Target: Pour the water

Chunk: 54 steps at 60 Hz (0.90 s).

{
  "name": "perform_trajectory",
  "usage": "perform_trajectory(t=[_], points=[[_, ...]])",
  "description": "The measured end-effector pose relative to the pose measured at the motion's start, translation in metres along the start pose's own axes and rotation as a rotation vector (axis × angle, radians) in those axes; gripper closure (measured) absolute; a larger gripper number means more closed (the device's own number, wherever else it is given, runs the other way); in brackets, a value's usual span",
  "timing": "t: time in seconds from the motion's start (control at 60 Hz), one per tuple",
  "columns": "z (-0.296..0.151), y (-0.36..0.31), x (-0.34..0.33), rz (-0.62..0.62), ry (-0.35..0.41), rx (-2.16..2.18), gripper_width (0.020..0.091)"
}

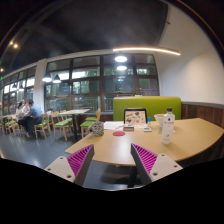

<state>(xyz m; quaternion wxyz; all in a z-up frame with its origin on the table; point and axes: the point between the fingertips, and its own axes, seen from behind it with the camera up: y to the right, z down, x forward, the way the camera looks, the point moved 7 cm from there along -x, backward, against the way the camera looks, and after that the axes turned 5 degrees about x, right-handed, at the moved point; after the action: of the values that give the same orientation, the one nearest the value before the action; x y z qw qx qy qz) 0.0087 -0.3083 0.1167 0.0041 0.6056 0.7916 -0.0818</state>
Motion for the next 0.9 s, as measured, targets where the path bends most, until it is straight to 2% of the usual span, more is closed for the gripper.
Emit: perform_trajectory(t=[0.283, 0.483, 0.583, 0.767, 0.9], points=[[-0.017, 0.045, -0.001, 0.1, 0.054, -0.029, 0.0319], [-0.039, 0.137, 0.032, 0.247, 0.101, -0.091, 0.0317], [-0.054, 0.179, 0.064, 0.307, 0.081, -0.079, 0.0316], [-0.051, 0.242, 0.149, 0.382, -0.046, -0.066, 0.0317], [-0.047, 0.273, 0.194, 0.398, -0.063, -0.066, 0.0316]])
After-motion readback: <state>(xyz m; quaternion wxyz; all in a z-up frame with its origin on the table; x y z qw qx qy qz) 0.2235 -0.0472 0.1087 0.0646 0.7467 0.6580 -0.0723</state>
